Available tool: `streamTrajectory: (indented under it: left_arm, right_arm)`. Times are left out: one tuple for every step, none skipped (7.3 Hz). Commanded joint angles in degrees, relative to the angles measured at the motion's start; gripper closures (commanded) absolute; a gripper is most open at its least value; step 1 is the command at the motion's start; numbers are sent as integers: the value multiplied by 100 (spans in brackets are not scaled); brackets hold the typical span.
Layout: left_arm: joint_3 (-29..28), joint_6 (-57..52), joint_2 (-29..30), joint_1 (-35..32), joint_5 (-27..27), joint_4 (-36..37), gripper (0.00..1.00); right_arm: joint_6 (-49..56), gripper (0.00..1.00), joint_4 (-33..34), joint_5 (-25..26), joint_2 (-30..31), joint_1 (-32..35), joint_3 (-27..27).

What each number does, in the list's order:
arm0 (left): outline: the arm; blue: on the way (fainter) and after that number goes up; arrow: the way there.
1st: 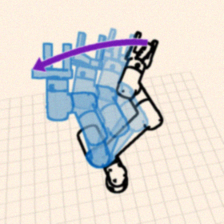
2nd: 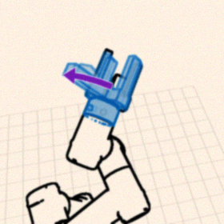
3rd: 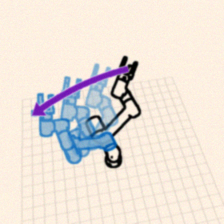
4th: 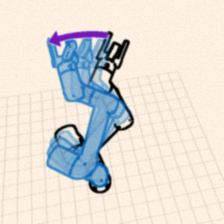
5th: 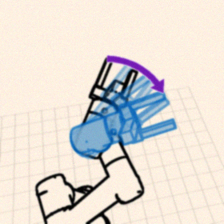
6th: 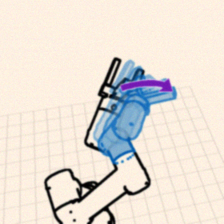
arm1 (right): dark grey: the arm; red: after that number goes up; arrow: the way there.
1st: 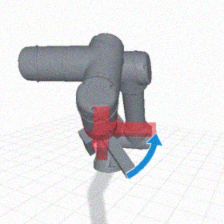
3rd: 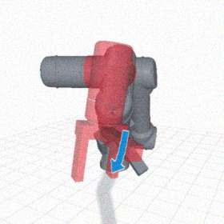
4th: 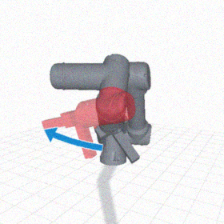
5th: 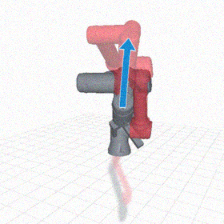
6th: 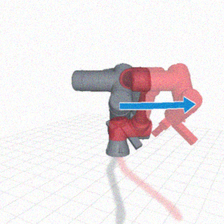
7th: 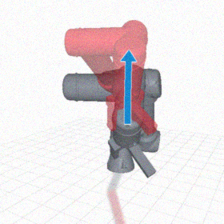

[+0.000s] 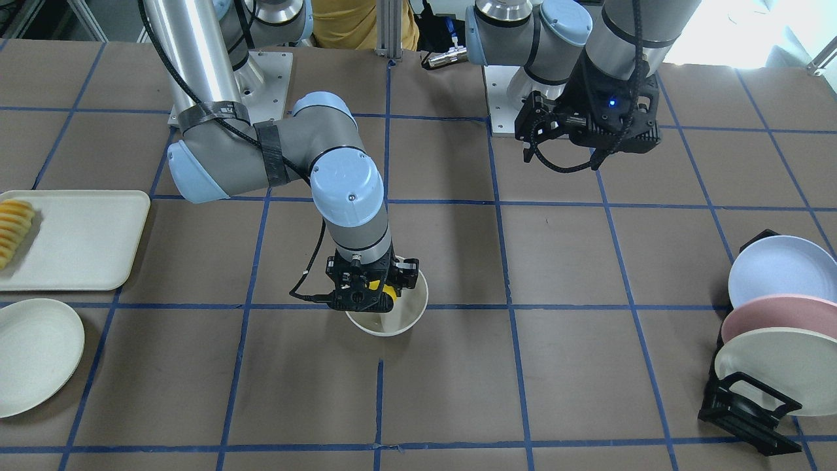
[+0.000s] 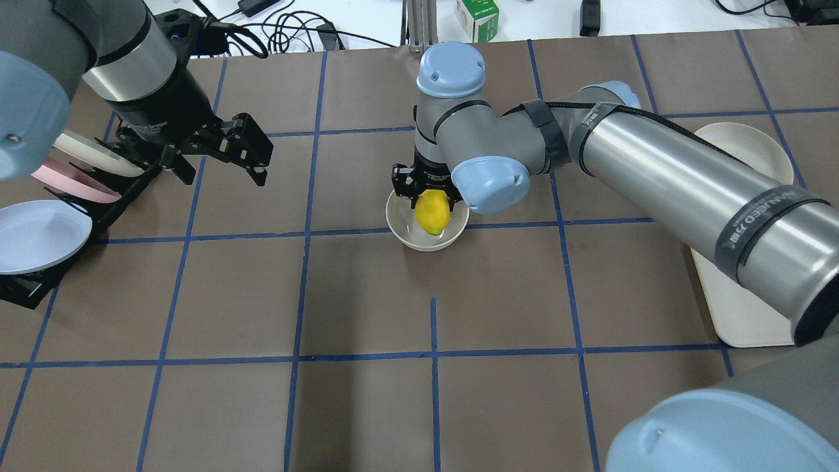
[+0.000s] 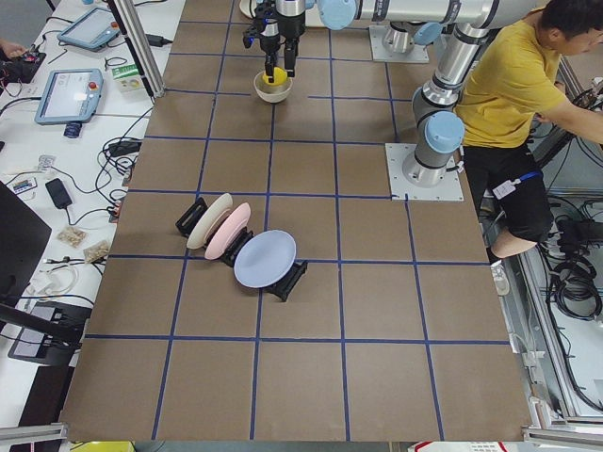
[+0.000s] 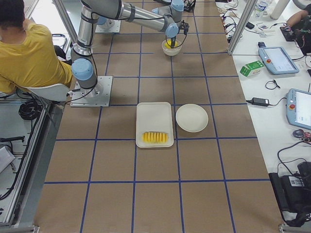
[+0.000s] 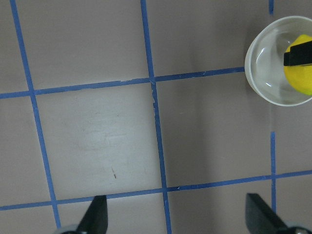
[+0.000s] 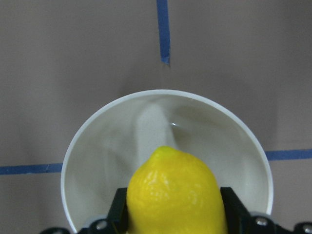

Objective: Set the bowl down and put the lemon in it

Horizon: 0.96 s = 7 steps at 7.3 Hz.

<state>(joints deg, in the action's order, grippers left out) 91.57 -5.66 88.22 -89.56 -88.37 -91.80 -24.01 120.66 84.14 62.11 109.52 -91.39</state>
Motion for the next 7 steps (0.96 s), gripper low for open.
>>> streamTrajectory:
  left_arm:
    - [10, 30, 28, -26, -48, 5, 0]
    - [1, 30, 28, -26, -48, 22, 0]
    - [-86, 22, 20, -26, -101, 22, 0]
    - [-426, 21, 167, 43, -92, -30, 0]
    - [-638, 30, 343, 44, -58, -57, 0]
    - [-667, 152, 484, 44, -22, -48, 0]
    - [-702, 162, 572, 35, -66, -57, 0]
  right_arm:
    - [54, 45, 210, -3, -241, 8, 16]
    - [-24, 14, 578, 32, -286, 8, -19]
    - [-42, 0, 529, 67, -278, 8, -28]
    - [-34, 0, 503, 76, -217, 8, -19]
    - [-8, 0, 494, 85, -129, -10, -19]
    - [53, 0, 215, 155, 237, -62, -36]
    - [80, 0, -579, 625, 780, -141, -2]
